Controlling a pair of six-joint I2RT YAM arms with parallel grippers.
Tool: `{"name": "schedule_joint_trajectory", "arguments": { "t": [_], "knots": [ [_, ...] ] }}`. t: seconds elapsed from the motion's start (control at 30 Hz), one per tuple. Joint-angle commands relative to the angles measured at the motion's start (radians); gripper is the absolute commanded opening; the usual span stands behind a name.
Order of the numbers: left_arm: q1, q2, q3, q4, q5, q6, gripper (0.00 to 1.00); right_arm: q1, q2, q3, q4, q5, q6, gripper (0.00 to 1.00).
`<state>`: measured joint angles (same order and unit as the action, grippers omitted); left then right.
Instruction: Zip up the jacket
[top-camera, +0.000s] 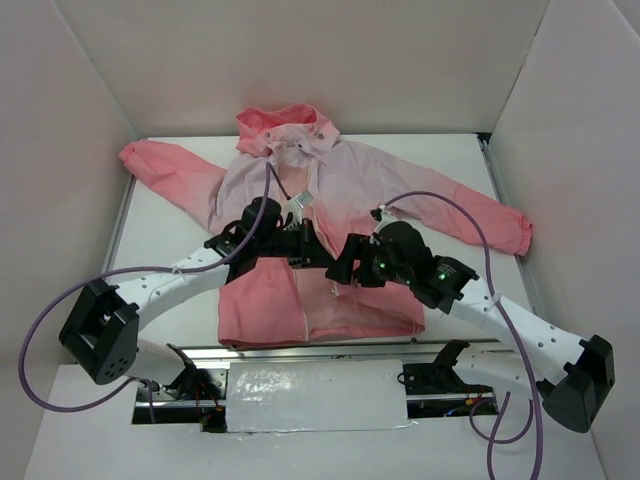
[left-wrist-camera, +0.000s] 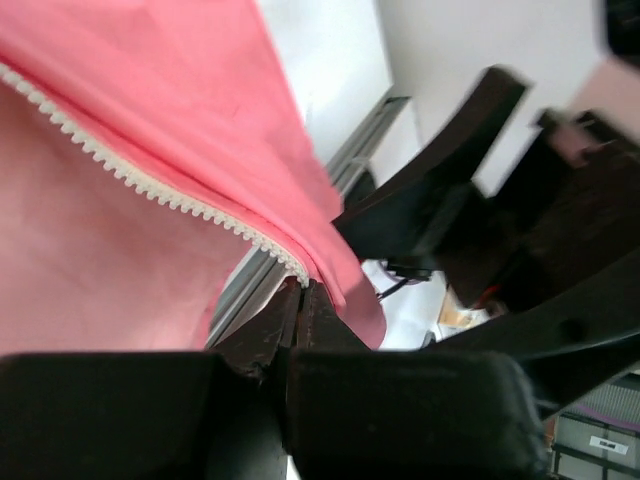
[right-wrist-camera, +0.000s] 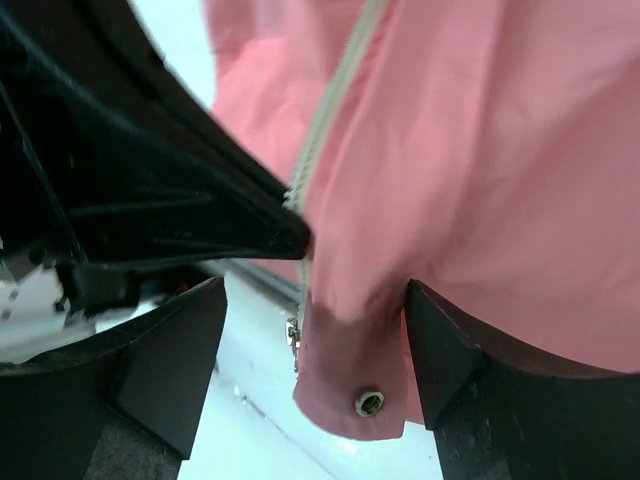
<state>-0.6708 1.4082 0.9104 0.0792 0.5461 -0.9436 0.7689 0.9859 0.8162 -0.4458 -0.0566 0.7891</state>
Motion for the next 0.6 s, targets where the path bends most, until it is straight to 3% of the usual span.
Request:
{"name": "schedule_joint_trajectory", "arguments": {
  "t": [0.0,0.2,0.43,0.53,0.57],
  "knots": [
    [0.010,-0.035,0.035,0.040,0.064,-0.001,0.00,-0.016,0.002,-0.008,0.116,-0.176,-0.091,0.78],
    [0.027,-0.040,-0.018,0.145,0.101,-0.050,0.00,-0.037,-0.019,-0.083,0.216,-0.281,-0.042,0.73],
    [0.036,-0.034,-0.010,0.111,0.089,-0.018,0.00,-0.140,-0.108,-0.196,0.308,-0.405,-0.027,0.67],
    [0.036,-0.028,-0.004,0.102,0.091,-0.011,0.00,-0.181,-0.127,-0.238,0.344,-0.443,-0.005,0.61],
    [0.036,-0.026,-0.001,0.099,0.092,-0.008,0.00,-0.192,-0.128,-0.247,0.354,-0.453,0.002,0.53]
  ]
}}
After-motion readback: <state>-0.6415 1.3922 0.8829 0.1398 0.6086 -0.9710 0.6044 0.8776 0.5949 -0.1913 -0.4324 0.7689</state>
